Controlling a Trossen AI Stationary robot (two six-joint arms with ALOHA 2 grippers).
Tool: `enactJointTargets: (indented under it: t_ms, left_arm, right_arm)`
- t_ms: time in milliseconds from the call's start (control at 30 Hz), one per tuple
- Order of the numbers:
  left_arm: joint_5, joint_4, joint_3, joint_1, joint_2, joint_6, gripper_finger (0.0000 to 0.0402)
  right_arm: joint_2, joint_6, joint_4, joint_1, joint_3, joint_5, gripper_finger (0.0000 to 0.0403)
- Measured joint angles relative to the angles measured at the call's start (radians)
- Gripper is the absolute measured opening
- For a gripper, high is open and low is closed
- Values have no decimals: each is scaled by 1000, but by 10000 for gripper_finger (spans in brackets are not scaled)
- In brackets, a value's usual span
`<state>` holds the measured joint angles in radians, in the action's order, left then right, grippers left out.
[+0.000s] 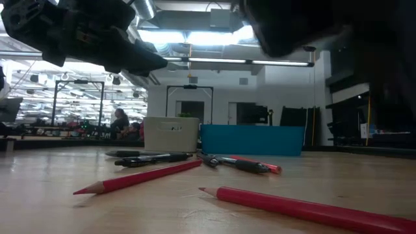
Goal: Sort pens & pencils
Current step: Put the top red pencil into the blue bin
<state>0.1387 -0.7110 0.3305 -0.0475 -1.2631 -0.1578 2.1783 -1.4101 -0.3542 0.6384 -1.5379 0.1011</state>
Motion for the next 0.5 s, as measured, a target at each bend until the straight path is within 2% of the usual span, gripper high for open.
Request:
enactJointTargets:
  t_ms: [300, 500]
  left_arm:
    - [0, -7, 0, 0, 0, 17, 82]
    - [0, -7, 0, 0, 0, 17, 82]
  right_arm:
    - [32, 1, -73, -15, -3, 32, 7]
    - [30, 55, -146, -30, -5, -2, 5]
